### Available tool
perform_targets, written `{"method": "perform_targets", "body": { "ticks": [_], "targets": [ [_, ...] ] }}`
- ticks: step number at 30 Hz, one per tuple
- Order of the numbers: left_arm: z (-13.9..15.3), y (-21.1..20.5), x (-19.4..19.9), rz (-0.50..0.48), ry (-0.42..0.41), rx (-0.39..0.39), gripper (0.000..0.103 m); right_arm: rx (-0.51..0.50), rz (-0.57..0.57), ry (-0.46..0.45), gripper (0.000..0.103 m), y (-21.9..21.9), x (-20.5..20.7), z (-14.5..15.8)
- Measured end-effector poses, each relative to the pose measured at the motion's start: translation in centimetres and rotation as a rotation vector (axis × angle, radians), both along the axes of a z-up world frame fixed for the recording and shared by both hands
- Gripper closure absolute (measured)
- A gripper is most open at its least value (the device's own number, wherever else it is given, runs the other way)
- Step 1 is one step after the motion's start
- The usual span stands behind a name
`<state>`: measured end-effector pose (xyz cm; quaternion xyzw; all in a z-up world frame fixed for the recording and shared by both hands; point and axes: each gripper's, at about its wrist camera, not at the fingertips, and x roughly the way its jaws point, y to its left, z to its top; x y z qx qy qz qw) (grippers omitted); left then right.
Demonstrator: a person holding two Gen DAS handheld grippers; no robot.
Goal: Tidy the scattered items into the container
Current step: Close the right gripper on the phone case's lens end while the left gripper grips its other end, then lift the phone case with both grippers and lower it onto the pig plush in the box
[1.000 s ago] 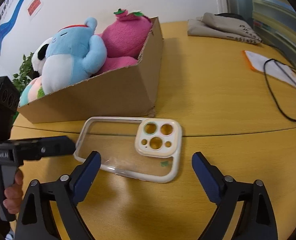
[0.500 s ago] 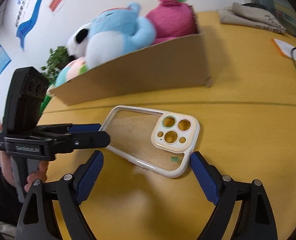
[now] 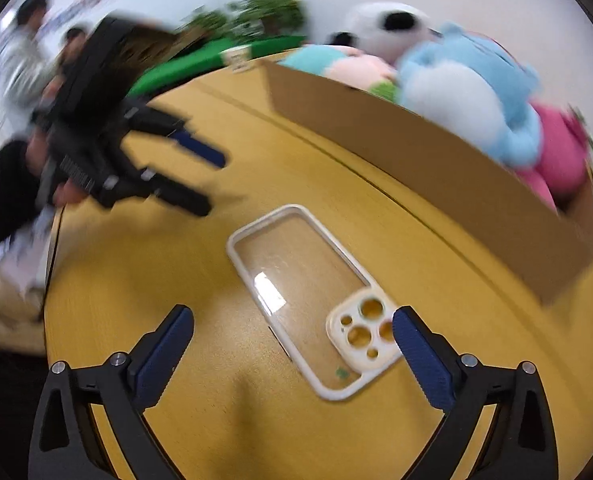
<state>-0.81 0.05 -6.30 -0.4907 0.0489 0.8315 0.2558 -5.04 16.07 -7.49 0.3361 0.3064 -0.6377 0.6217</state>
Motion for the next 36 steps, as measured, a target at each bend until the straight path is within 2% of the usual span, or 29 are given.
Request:
{"method": "perform_targets", "body": {
  "ticks": [2,4,11,16,21,23,27,36],
  "targets": [
    [-0.6,1.2,-0.6,-0.117,-0.005,-0.024,0.031,0.026,0.095,-0.002,0.001,-0.3,-0.6,-0.2],
    [-1.2,2.0,-1.4,-0.172,-0.011,-0.051,0.031,0.059,0.146,-0.030,0.001,-0.9,-1.9,-0.8],
    [-2.1,3.4,-3.8,-0.302,-0.045,-0.028,0.031,0.155,0.186,-0.090,0.001,-1.8,-4.9,-3.3],
    [-2.9,4.8,-3.1,-0.418,-0.041,-0.090,0.027,0.175,0.205,-0.079,0.003,-1.6,-5.3,-4.2],
    [-3.0,6.1,-3.4,-0.481,-0.016,-0.158,0.027,0.172,0.236,-0.079,0.004,-0.7,-5.8,-4.0],
    [-2.9,6.4,-3.9,-0.495,-0.022,-0.164,0.026,0.164,0.250,-0.081,0.013,-0.6,-6.1,-3.8],
    [-2.8,6.6,-4.4,-0.508,-0.029,-0.154,0.025,0.172,0.270,-0.045,0.021,-0.5,-6.5,-3.6],
    [-2.9,7.1,-4.5,-0.560,-0.019,-0.172,0.021,0.172,0.305,-0.021,0.021,0.5,-6.8,-2.9]
  ]
}}
